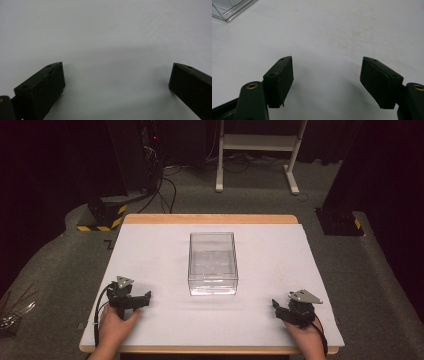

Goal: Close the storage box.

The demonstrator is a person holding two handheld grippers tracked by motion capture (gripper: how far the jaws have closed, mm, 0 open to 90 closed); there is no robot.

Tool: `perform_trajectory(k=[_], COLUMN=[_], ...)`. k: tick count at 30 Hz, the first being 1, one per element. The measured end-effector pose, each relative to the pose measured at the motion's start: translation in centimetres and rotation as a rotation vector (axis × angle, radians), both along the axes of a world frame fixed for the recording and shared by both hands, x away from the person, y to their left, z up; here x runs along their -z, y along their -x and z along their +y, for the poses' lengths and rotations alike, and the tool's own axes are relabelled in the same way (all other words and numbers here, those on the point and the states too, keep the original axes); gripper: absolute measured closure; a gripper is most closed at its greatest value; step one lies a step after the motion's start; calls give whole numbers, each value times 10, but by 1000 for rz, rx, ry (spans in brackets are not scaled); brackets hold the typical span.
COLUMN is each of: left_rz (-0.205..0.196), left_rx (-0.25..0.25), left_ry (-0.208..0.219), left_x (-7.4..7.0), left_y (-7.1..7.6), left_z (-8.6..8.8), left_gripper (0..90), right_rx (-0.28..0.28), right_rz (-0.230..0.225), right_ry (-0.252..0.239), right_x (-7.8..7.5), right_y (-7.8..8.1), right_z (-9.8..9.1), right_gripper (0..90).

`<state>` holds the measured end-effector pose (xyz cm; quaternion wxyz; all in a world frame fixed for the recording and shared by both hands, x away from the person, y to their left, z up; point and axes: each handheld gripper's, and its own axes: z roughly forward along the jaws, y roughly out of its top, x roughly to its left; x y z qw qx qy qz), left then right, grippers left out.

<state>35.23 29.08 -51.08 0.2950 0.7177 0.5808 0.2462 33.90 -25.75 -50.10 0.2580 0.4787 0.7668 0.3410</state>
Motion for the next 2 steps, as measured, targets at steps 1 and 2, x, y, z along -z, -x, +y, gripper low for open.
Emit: perform_trajectory(k=[1, 2], left_rz=[0, 0], left_rx=[0, 0], left_ry=[1, 1], left_x=[0, 0], left_y=[0, 0], left_z=[0, 0], left_gripper=[7, 7], right_rx=[1, 1], right_rz=[0, -1], right_ry=[-1, -3], right_x=[0, 0], right_y=[0, 0], right_z=[0, 0], right_gripper=[267, 268])
